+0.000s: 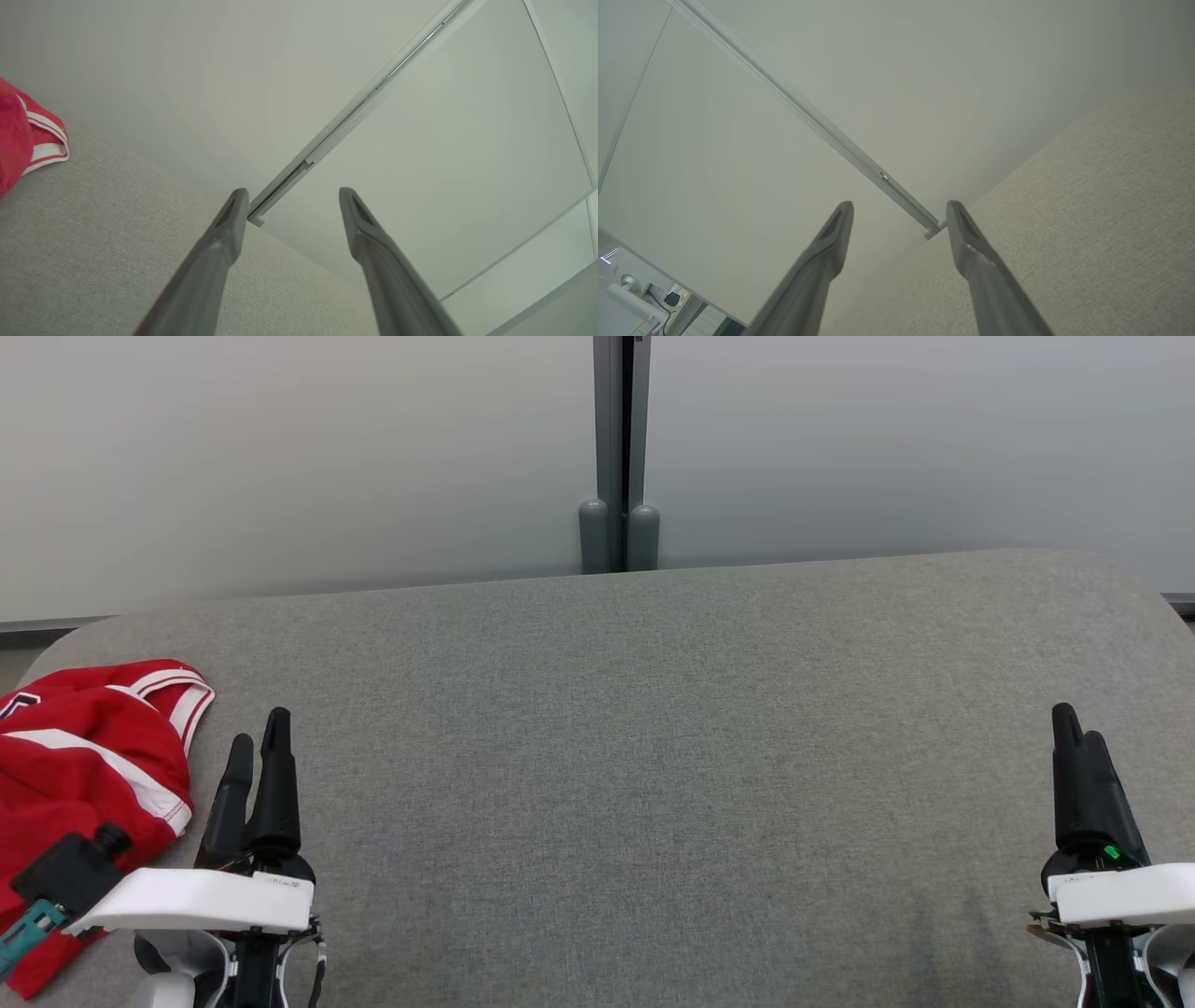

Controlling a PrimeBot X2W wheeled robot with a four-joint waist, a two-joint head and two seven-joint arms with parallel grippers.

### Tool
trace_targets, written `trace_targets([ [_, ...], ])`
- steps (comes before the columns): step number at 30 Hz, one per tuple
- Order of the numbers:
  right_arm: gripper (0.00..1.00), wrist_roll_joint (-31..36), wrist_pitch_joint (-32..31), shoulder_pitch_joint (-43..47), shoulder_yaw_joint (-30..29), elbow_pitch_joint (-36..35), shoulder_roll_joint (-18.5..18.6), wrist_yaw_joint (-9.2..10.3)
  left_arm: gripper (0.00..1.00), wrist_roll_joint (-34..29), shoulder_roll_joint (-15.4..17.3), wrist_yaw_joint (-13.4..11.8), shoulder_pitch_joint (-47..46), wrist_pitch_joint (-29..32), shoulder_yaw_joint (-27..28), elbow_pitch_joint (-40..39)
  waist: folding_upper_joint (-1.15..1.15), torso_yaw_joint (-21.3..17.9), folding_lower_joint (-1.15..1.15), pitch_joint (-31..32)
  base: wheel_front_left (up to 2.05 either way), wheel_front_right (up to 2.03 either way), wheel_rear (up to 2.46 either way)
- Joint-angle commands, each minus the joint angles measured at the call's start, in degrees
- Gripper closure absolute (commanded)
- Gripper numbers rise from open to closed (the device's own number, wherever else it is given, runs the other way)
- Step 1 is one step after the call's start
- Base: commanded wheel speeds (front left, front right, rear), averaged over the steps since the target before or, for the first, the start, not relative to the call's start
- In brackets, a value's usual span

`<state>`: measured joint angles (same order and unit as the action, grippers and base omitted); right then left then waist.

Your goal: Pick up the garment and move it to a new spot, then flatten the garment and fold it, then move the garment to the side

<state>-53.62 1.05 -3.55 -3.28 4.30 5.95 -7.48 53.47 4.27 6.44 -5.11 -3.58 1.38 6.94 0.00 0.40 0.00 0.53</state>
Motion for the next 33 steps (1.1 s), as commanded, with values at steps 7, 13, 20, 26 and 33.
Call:
trace_targets([
  [7,0.00,6.7,0.4,0.8,1.0,-2.1,0.7,-0.02,0.00,-7.4,0.9,-0.5,0.1,-1.5,-0.9,-1.4,0.00,0.1,0.00,0.4,0.00,0.00,0.00],
  [13,0.00,11.4,0.9,1.9,1.8,-1.9,0.9,-0.02,0.00,-12.8,1.5,-0.7,1.1,-2.6,-1.7,-0.7,0.00,0.1,0.00,0.6,0.00,0.00,0.00],
  [20,0.00,16.9,2.0,2.7,2.3,-0.5,1.2,-0.02,0.00,-18.1,1.7,-1.0,2.1,-3.7,-2.6,0.8,0.00,0.2,0.00,0.7,0.00,0.00,0.00],
  [26,0.00,22.4,2.4,3.0,2.7,0.2,1.3,-0.02,0.00,-22.3,1.8,-1.4,2.6,-4.7,-3.1,2.1,0.00,0.4,0.00,0.8,0.00,0.00,0.00],
  [33,0.00,27.8,3.3,3.8,3.2,0.7,1.1,-0.01,0.00,-26.4,1.8,-1.9,3.1,-5.7,-3.4,3.7,0.00,0.4,0.00,0.9,0.00,0.00,0.00],
])
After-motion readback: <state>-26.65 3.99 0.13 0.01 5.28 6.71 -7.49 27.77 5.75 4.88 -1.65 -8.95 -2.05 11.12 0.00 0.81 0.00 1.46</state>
